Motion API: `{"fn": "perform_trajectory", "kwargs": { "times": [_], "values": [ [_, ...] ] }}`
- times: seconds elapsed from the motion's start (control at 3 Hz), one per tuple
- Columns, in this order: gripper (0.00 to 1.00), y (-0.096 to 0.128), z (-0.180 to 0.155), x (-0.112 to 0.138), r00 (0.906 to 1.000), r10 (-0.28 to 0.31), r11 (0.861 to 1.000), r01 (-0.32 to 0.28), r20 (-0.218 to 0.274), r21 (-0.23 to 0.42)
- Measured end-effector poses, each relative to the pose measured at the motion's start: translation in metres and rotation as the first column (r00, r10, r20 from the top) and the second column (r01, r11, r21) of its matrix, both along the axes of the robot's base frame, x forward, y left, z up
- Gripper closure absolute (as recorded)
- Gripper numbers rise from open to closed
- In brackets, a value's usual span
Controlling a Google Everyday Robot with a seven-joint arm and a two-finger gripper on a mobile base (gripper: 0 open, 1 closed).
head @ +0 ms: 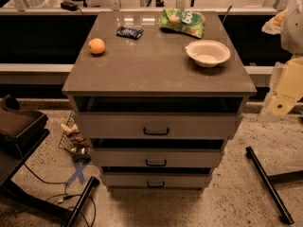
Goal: Move paper bowl near orange
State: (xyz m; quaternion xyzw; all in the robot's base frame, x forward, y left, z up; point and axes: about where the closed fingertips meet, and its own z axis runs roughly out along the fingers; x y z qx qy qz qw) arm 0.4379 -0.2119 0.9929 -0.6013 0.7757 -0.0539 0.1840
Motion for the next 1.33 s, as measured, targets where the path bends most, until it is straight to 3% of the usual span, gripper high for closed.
{"fn": "perform_trajectory", "kwargs": {
  "times": [0.67, 1.0, 1.33],
  "values": [
    [0.00, 0.006, 0.006, 0.008, 0.9991, 0.015, 1.000, -0.015, 0.041, -0.004],
    [0.00, 0.007, -0.015, 0.007, 0.9952, 0.065, 0.997, -0.067, 0.073, 0.030],
    [0.00, 0.003, -0.024, 0.036, 0.9640, 0.157, 0.984, -0.171, 0.214, 0.046]
  ]
}}
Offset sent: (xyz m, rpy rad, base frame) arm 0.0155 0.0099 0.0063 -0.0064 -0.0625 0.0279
